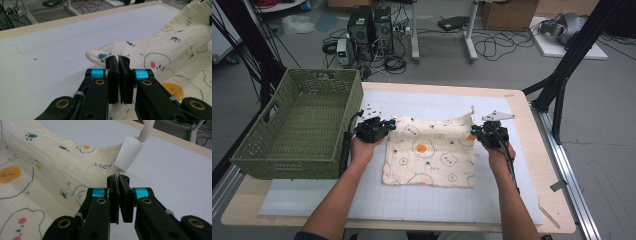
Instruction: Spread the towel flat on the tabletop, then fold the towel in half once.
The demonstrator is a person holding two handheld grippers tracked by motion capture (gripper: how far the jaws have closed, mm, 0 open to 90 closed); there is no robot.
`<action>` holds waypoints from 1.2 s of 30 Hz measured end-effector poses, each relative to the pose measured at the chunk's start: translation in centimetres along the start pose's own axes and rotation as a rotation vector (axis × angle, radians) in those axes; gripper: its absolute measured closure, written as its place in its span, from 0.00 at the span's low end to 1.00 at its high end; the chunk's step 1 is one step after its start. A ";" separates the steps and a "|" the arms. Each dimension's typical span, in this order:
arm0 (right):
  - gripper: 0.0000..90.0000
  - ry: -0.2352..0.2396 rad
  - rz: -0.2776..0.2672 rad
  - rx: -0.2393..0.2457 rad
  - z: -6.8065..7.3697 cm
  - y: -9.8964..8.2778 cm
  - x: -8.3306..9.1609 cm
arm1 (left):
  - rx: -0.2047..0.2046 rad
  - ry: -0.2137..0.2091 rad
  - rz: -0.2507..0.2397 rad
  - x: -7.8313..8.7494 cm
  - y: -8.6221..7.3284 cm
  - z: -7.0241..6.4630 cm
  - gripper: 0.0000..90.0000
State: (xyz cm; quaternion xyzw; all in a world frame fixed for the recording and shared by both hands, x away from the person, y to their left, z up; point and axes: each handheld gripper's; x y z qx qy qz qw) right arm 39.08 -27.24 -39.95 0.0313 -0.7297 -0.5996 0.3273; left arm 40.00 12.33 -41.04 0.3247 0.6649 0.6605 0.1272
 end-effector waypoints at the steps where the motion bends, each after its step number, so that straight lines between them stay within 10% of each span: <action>1: 0.97 0.000 -0.007 -0.007 0.0 0.0 0.0 | -0.001 0.002 0.001 0.0 0.0 0.0 0.96; 36: 0.97 0.049 -0.018 0.030 1.3 0.7 1.3 | -0.011 -0.026 -0.027 2.1 -0.6 -0.6 0.96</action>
Point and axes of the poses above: each handheld gripper's, and its own axes: x roughly backward along the jaws, y roughly out of its top, z roughly to its left, and after that the axes turned 10 degrees about -z, right-handed
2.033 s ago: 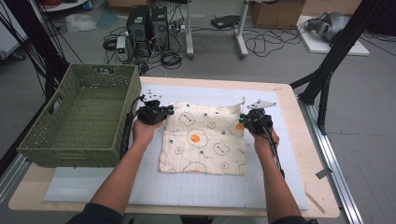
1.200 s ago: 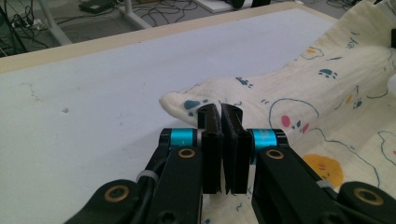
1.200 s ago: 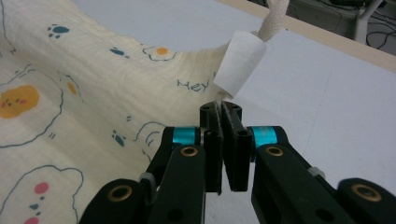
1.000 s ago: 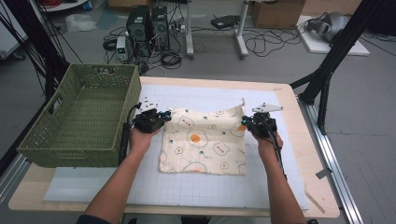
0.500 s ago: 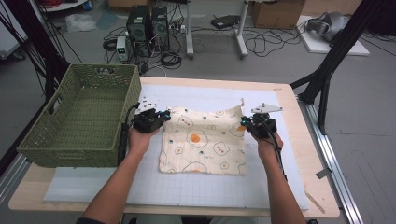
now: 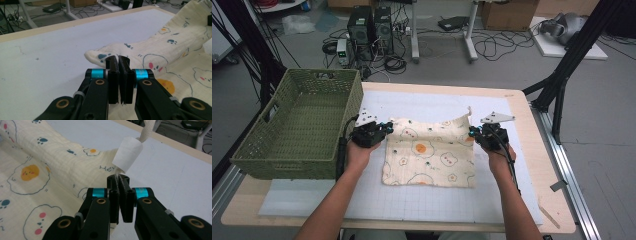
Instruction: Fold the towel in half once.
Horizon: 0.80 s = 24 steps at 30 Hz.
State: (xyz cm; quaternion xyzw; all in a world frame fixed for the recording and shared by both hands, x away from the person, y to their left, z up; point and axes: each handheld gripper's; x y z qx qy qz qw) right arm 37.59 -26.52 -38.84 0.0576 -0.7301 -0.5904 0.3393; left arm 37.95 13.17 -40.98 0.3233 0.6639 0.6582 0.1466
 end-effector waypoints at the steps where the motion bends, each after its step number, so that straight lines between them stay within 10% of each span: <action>1: 0.97 0.004 -0.002 -0.003 0.1 0.0 0.2 | 0.000 -0.008 -0.002 0.1 0.0 -0.2 0.96; 24: 0.97 0.080 0.000 -0.006 2.1 -3.4 2.9 | -0.058 -0.082 -0.013 3.4 -2.3 -3.2 0.96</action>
Point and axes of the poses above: each handheld gripper's, and its own axes: x roughly backward along the jaws, y roughly out of its top, z roughly to its left, and after that the axes turned 10 degrees about -z, right-handed
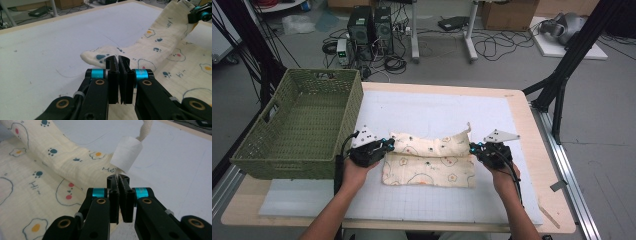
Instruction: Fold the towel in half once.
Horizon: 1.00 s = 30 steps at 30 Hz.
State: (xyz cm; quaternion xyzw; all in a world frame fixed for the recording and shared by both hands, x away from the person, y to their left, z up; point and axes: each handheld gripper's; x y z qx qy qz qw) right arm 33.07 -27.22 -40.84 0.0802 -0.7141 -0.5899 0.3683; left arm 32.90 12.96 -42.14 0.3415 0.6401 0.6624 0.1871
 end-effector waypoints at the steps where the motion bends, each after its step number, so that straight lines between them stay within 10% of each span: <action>1: 0.97 0.004 0.005 0.000 0.1 -0.2 0.0 | -0.003 -0.001 0.008 0.1 -0.2 -0.1 0.96; 11: 0.97 0.015 0.047 -0.022 0.4 -2.3 0.0 | 0.043 0.003 0.055 0.9 -2.4 0.1 0.93; 17: 0.76 -0.013 0.035 -0.049 0.1 -2.3 0.1 | 0.095 0.016 0.034 0.5 -1.0 1.0 0.46; 24: 0.57 -0.087 -0.045 -0.129 -1.6 -0.7 0.9 | 0.116 0.043 0.088 -2.1 0.6 2.5 0.45; 30: 0.48 -0.072 0.006 -0.183 -2.9 0.7 -1.0 | 0.152 0.017 0.190 -3.7 -0.7 2.9 0.54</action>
Point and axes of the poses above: each handheld gripper's, and its own axes: x roughly backward along the jaws, y roughly out of its top, z roughly to its left, and after that the axes turned 10 degrees about -z, right-handed
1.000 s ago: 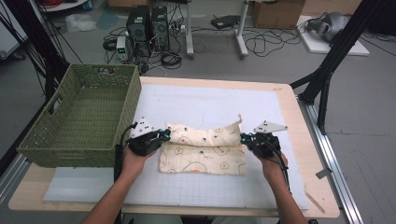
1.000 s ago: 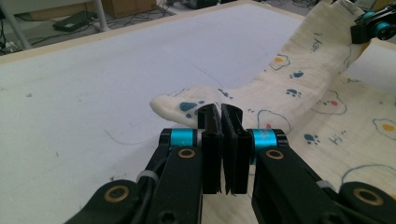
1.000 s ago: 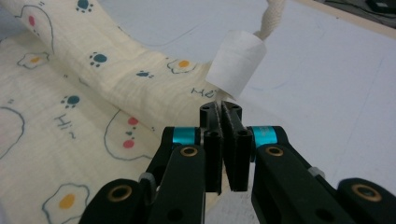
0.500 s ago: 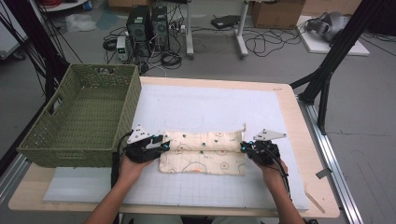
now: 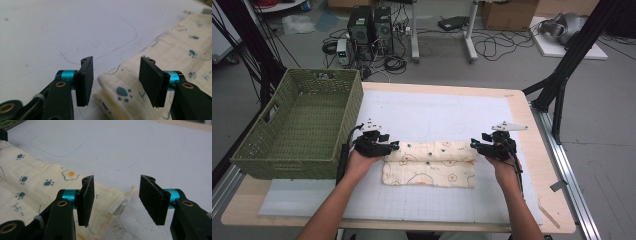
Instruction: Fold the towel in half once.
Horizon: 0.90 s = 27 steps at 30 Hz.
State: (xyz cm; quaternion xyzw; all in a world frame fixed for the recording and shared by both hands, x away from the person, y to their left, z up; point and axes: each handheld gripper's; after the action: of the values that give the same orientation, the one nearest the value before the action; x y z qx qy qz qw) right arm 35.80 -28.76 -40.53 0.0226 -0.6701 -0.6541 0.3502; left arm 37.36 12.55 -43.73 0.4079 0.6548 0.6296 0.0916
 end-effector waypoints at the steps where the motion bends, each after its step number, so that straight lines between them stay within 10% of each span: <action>1: 0.46 0.004 0.026 -0.013 -0.1 0.0 -0.7 | -0.011 -0.001 0.014 -0.1 -0.1 0.0 0.58; 6: 0.45 0.017 0.085 -0.077 0.1 -0.7 -3.7 | -0.065 -0.024 0.002 -0.3 -0.2 -0.4 0.80; 10: 0.76 0.061 0.167 -0.034 0.4 -1.4 -4.9 | -0.098 -0.032 -0.033 0.1 -0.1 -0.6 0.97; 12: 0.94 0.089 0.141 -0.016 0.6 -1.4 -4.6 | -0.108 -0.035 -0.060 0.4 0.1 -0.6 0.99; 27: 0.95 0.108 -0.024 0.067 1.8 -0.3 -0.3 | -0.113 -0.093 -0.173 3.4 0.3 -2.2 1.00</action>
State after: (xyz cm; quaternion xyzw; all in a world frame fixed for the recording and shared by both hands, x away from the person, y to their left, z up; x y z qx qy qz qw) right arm 35.01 -27.06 -40.78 0.0775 -0.6714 -0.6332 0.3772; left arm 33.88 13.02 -41.72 0.3729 0.6459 0.6357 0.1990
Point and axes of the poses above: each handheld gripper's, and its own axes: x roughly backward along the jaws, y roughly out of its top, z roughly to its left, and after that the axes turned 10 degrees about -z, right-handed
